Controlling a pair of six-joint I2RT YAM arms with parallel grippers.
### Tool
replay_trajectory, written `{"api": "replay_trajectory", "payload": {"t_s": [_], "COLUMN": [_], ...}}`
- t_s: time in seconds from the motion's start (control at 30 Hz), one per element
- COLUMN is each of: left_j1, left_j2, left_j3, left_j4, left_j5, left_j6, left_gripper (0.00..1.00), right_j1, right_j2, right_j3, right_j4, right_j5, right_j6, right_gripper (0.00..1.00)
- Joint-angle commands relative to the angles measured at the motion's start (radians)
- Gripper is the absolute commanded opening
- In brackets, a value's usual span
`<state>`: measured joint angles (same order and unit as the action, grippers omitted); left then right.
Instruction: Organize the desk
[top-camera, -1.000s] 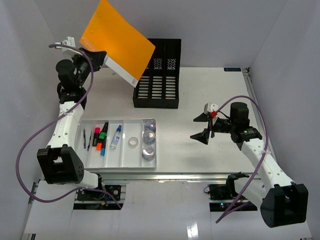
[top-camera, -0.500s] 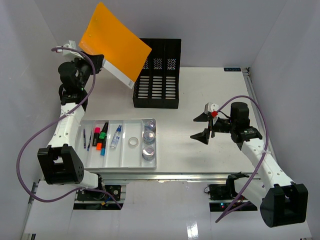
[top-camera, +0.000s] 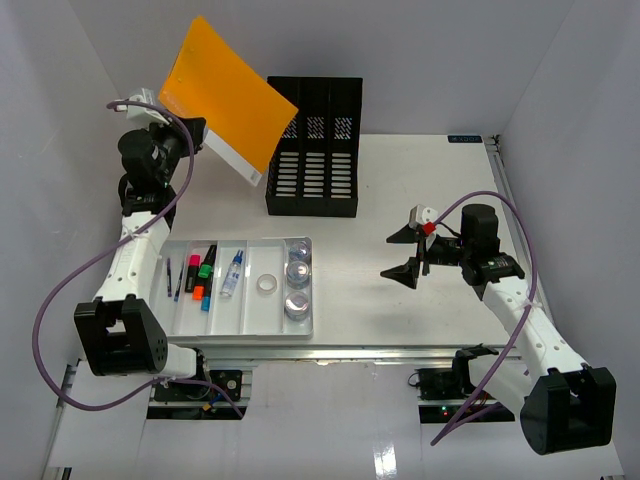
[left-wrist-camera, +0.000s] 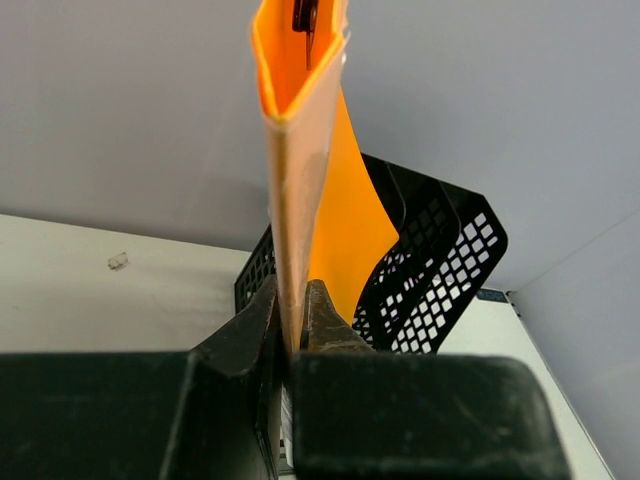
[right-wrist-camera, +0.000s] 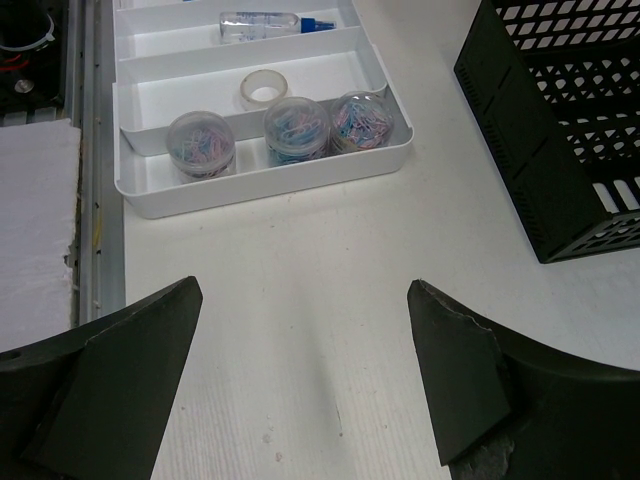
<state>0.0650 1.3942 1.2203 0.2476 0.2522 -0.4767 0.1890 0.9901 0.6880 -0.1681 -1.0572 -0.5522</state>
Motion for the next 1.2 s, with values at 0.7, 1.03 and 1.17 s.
{"api": "replay_trajectory", "payload": {"t_s": [0.7, 1.03, 1.17], "left_j1": [-0.051, -0.246, -0.288], "left_j2": [-0.006, 0.034, 0.041], "left_j3": [-0.019, 0.038, 0.047], "left_j4": [0.097, 0.085, 0.09], "left_j5": [0.071, -0.094, -0.157], "left_j6": [0.071, 0.253, 0.318], "left_gripper": [0.0, 0.0, 0.0], "right_j1": [-0.008, -0.008, -0.008], "right_j2": [0.011, 0.01, 0.012], "right_j3": [-0.013, -0.012, -0.012], "right_j4": [0.031, 0.029, 0.029], "right_j5": [-0.034, -0.034, -0.037], "right_j6": [-0.005, -0.006, -0.008], "right_gripper": [0.9, 0.9, 0.9]}}
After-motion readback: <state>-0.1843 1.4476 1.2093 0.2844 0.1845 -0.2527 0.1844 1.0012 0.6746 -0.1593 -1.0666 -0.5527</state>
